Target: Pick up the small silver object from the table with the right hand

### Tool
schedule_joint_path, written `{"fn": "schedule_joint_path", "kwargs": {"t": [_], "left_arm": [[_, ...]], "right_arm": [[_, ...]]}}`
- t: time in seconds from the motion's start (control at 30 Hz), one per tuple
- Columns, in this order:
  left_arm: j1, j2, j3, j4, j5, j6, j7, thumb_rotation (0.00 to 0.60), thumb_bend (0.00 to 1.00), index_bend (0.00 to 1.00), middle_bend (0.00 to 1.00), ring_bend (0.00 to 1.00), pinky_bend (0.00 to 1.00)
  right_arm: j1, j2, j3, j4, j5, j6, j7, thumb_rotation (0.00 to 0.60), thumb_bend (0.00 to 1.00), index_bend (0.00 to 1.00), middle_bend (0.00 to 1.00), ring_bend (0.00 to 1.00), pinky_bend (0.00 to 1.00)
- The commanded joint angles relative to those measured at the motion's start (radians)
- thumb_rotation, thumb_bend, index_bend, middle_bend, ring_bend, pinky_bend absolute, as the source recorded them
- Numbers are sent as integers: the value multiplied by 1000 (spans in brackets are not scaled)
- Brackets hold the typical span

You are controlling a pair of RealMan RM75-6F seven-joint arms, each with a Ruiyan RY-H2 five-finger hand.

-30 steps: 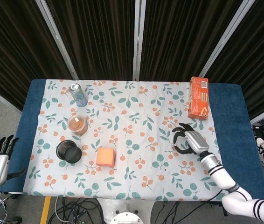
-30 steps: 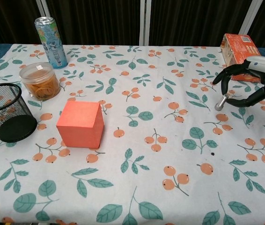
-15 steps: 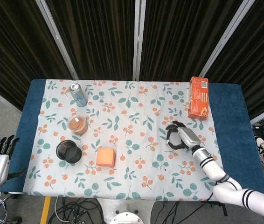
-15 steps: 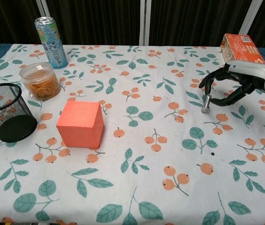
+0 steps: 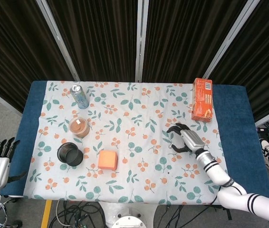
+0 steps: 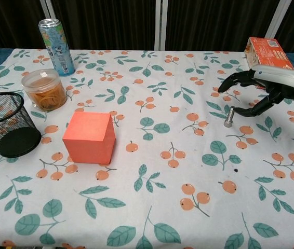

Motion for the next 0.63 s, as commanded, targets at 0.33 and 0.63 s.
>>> {"fn": "schedule_joint_path", "kwargs": {"t": [0.33, 0.63], "left_arm": [[-3, -17, -26, 19, -15, 21, 12, 600, 0, 111, 53, 0, 0], [-2, -26, -27, 5, -2, 41, 55, 600, 0, 111, 53, 0, 0]], "right_arm": [[-314, 259, -78, -194, -73, 521, -296, 600, 295, 138, 155, 0, 0], [-493, 374, -148, -304, -102, 684, -216, 600, 296, 107, 123, 0, 0]]}}
